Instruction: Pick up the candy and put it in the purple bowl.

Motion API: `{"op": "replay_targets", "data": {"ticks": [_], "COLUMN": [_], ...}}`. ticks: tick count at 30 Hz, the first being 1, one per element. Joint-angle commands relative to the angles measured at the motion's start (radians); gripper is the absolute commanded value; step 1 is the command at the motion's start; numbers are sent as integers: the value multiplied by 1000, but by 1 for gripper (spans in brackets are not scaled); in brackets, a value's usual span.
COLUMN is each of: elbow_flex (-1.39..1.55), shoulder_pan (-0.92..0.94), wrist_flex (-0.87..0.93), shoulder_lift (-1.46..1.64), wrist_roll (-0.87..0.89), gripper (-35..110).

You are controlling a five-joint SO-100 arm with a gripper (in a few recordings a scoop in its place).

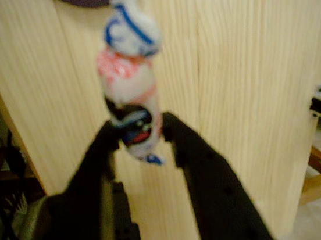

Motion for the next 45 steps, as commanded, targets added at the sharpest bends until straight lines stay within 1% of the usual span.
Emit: {"op": "replay_targets", "data": {"ticks": [1,11,22,45], "elbow_flex": [-132,-221,-394,-426], "shoulder_pan": [-35,-52,-107,-78], "wrist_flex": [-23,-95,-103,-255], "shoulder_lift": [-20,-160,-356,-623], "wrist_roll": [2,6,17,2], "gripper": [5,5,5,5]}}
